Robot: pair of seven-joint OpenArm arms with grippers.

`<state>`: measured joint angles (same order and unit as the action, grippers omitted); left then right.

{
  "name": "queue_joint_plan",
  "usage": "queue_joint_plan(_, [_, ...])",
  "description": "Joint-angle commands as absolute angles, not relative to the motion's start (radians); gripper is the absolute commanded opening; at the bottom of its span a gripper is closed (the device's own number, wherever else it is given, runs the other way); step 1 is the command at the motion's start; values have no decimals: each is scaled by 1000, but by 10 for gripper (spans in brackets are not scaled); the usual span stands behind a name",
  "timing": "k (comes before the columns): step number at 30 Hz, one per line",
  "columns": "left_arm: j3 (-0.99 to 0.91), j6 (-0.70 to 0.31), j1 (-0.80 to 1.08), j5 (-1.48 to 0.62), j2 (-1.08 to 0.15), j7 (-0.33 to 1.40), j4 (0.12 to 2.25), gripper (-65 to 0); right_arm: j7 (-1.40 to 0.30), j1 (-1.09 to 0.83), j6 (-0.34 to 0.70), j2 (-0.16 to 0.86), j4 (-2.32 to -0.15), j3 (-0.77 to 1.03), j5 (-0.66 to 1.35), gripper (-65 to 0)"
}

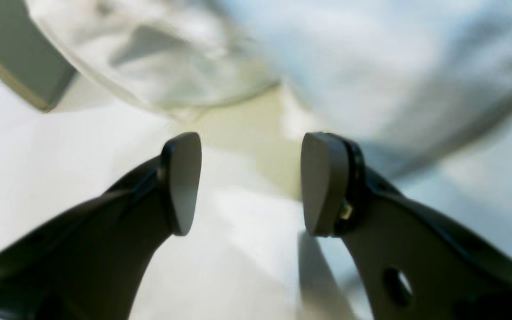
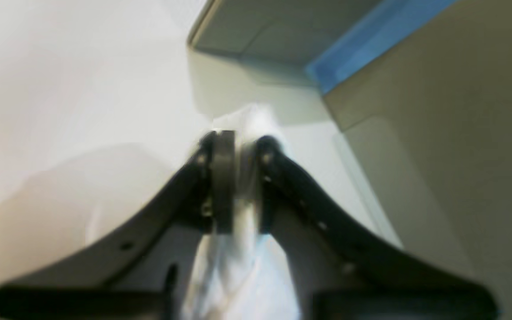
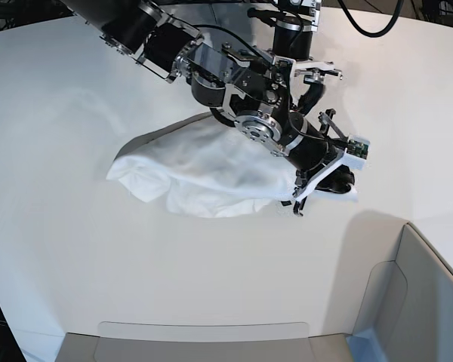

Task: Layout the t-shirt on the table in an organized manner, then fold the t-shirt properly
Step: 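Lift the shirt with the right gripper and drag it across the table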

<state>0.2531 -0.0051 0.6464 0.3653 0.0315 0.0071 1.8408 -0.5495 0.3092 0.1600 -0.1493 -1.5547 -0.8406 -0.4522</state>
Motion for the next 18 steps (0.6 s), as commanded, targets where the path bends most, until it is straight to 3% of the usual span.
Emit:
queue_joint_plan(1, [257,8,661,366,38,-21,1859,-314,-527,323,156,-154,-1566,-842,-458,-499])
queue_joint_plan(5, [257,8,662,366,38,-21,1857,-335,-506,303,163,-153,-1564,-843,-458,-422])
queue_joint_plan(12, [262,8,665,366,41,-21,1859,-335,-490,239,157,-81,-1710,-820,-456,-420])
queue_joint_plan(18, [262,8,667,366,41,-21,1860,-336,-493,88,168,-47,-1847,-555,-455,-421])
